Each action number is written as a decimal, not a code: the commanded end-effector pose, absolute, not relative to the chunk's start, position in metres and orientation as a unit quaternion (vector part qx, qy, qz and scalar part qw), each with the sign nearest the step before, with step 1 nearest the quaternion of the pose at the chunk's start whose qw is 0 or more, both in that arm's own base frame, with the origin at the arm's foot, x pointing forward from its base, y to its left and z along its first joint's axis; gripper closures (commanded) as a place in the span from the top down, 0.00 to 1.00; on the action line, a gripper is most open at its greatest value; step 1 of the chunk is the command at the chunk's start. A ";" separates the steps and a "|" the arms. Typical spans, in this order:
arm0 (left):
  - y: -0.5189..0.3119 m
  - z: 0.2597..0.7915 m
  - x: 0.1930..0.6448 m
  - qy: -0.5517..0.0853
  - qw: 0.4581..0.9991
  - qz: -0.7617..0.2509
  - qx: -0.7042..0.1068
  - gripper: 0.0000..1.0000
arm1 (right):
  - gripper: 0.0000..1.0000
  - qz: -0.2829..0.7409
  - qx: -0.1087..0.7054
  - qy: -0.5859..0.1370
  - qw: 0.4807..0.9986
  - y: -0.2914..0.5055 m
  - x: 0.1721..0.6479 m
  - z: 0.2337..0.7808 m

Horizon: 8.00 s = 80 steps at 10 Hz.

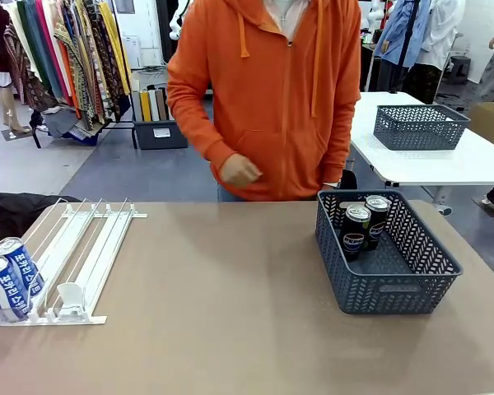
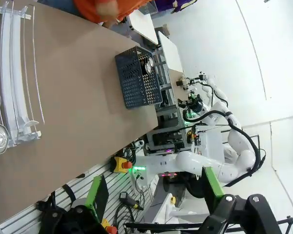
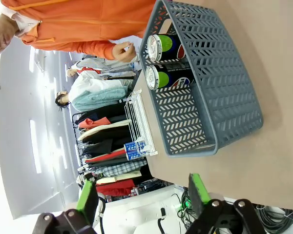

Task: Retrieve and store the cans from the dispenser.
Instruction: Pick up one can from the Automatic Can Dispenser and place it in the middle of the table.

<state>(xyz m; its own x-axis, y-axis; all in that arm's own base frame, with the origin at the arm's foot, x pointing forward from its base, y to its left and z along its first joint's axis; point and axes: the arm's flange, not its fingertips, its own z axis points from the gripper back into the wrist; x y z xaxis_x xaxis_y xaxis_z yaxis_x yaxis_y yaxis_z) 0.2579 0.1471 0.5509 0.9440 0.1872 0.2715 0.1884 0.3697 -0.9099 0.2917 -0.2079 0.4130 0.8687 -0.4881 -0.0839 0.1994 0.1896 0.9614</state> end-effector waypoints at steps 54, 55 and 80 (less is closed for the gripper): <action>0.028 0.635 0.258 -0.147 0.989 0.034 0.000 0.00 | 1.00 -0.225 0.596 -0.116 0.762 -0.210 0.291 0.417; 0.031 0.630 0.260 -0.143 0.989 0.037 -0.005 0.00 | 1.00 -0.225 0.596 -0.116 0.762 -0.210 0.291 0.417; -0.384 0.466 0.423 -0.027 0.986 -0.161 -0.014 1.00 | 1.00 -0.225 0.596 -0.116 0.762 -0.210 0.291 0.417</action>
<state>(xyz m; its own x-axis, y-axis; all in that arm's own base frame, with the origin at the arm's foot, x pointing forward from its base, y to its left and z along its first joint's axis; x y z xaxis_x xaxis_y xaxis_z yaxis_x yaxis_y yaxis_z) 0.4428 -0.4107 0.4418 0.9418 -0.3363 0.0034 0.3362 0.9417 0.0128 0.2919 -0.2078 0.4133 0.8694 -0.4870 -0.0834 0.1989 0.1905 0.9613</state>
